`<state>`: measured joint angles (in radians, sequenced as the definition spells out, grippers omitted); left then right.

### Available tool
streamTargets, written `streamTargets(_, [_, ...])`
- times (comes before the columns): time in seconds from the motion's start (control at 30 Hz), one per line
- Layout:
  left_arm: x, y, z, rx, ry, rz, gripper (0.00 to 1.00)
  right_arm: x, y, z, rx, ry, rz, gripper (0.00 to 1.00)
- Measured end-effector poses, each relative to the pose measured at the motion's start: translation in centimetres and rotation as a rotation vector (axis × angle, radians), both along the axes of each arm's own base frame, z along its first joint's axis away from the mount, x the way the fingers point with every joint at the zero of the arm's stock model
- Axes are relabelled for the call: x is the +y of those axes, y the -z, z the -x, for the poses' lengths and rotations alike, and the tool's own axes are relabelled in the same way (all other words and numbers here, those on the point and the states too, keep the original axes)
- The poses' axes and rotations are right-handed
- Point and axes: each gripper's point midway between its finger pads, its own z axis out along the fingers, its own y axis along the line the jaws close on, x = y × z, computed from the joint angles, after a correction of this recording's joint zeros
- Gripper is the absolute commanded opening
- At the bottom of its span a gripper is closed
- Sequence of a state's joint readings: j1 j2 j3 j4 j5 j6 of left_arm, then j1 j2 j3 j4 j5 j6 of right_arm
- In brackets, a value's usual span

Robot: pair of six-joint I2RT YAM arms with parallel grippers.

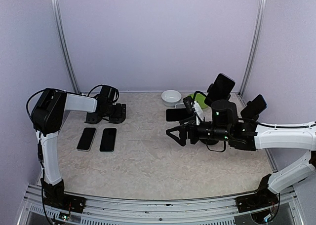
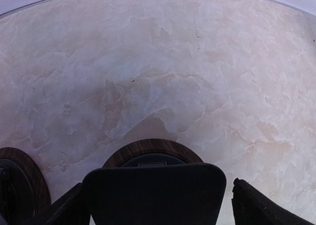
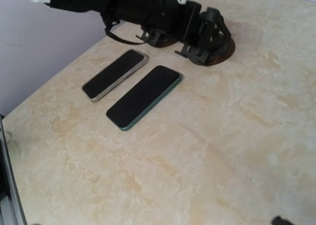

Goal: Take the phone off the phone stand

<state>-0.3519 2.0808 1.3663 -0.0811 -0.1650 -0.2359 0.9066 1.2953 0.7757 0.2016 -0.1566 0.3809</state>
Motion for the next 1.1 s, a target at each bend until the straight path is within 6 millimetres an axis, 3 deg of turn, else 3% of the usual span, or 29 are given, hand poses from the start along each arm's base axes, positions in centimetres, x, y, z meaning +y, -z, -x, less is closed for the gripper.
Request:
streamTargets(0.23, [-0.3,-0.8,0.4,0.008,0.017,0.020,0.99,0.0,-1.0,0.0,-0.048,-0.015,0.025,1.00])
streamTargets(0.47, [-1.5,-7.1,1.1,-0.098,0.056,0.077,0.99,-0.9,-2.8,0.8,-0.101,-0.034,0.028,1.00])
streamTargets(0.67, [-5.2,-10.4,2.9,-0.163,0.141,0.086,0.99,-2.4,-6.8,1.6,-0.176,-0.022,-0.003,0.96])
streamTargets(0.9, [-8.4,-9.9,5.2,-0.152,0.229,0.079,0.99,-7.0,-13.3,3.3,-0.294,0.103,-0.084,0.94])
streamTargets(1.03, [-9.4,-10.3,5.8,-0.161,0.253,0.083,0.99,-10.9,-15.0,3.0,-0.314,0.259,-0.095,0.94])
streamTargets(1.1, [-10.2,-10.6,6.2,-0.167,0.271,0.086,0.99,-13.5,-14.6,2.2,-0.288,0.392,-0.069,0.93])
